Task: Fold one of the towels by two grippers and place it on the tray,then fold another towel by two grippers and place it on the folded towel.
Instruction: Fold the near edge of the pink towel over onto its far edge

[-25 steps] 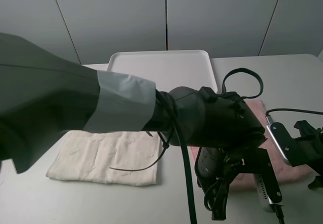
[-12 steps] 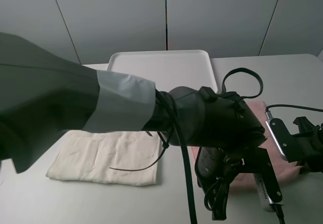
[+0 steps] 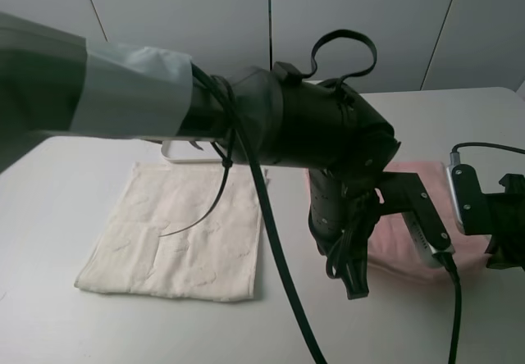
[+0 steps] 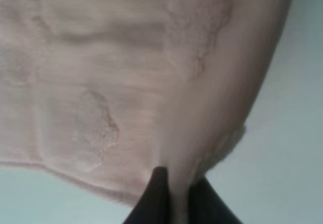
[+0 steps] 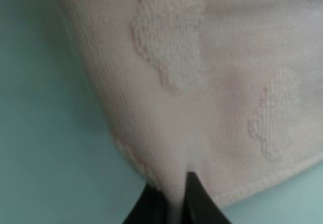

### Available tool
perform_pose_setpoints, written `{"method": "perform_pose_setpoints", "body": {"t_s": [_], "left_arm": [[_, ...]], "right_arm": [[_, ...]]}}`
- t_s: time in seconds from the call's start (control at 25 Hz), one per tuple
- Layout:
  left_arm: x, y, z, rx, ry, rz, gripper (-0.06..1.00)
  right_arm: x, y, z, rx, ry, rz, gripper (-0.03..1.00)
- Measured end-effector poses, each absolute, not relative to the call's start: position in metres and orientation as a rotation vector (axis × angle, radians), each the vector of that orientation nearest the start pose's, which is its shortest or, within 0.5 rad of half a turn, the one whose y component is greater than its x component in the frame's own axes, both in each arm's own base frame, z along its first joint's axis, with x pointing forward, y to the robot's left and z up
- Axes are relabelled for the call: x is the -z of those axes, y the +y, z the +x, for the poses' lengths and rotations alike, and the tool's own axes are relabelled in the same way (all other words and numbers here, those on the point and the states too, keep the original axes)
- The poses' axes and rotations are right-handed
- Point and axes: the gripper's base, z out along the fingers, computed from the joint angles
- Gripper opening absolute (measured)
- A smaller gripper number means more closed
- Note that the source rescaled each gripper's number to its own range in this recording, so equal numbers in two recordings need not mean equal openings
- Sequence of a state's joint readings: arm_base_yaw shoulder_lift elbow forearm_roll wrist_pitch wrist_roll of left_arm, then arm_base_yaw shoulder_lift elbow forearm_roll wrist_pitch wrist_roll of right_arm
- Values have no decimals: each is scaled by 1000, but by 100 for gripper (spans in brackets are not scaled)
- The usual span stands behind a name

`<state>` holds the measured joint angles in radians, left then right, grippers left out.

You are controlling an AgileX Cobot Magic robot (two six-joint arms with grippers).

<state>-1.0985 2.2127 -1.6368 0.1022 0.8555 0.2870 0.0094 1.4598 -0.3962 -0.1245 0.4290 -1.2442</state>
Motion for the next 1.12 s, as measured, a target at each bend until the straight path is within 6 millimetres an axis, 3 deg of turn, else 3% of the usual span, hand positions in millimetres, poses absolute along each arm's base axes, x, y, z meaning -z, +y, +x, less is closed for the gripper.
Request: {"method": "perform_pose_setpoints", "body": {"t_s": [0.28, 0.52, 0.88, 1.12], "left_arm": [[-168, -390, 230, 77, 2166, 1797, 0], [-175, -385, 246, 122, 2194, 1668, 0], [-178, -360, 292, 220, 2311, 1385, 0], [-180, -360, 299, 237, 2275, 1345, 0]], "right_arm": [[-151, 2, 190, 210, 2467, -1514, 0], [-169, 3, 209, 183, 2579, -1132, 0], [-174, 3, 218, 152, 2607, -744, 0], [-176, 3, 224, 142, 2570, -599, 0]]}}
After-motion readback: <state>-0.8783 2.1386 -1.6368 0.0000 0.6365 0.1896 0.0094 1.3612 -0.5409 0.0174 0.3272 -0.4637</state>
